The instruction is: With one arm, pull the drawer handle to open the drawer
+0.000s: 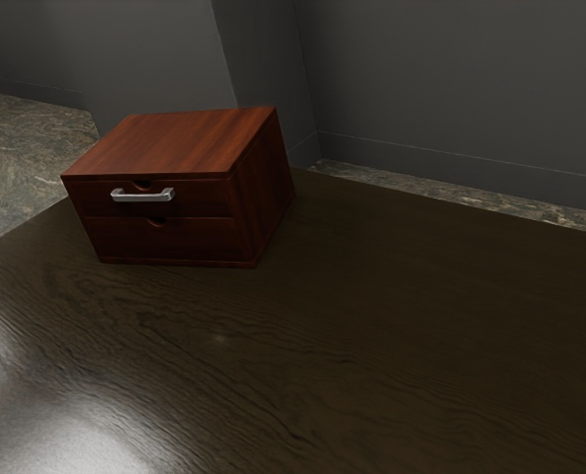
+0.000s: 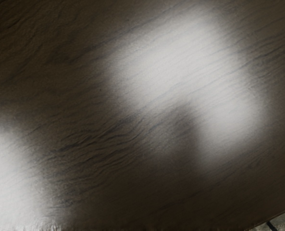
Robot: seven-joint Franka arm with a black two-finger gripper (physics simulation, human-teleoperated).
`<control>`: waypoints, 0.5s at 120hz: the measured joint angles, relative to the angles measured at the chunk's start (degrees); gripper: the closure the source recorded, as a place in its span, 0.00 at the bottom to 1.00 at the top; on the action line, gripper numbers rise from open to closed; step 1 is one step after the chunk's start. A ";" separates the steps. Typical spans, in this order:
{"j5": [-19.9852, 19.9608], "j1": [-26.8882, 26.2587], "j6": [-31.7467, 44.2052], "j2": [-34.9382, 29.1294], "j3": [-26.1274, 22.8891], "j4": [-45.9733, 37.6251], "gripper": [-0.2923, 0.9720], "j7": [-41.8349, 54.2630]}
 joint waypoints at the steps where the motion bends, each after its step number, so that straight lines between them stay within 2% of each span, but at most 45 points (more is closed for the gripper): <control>1: 0.03 0.06 0.23 0.01 0.03 -0.14 0.23 0.44; 29: 0.50 2.29 7.86 -2.17 0.65 -7.23 0.23 9.58; 60: -0.97 3.76 17.41 -0.27 2.32 -8.30 0.24 25.82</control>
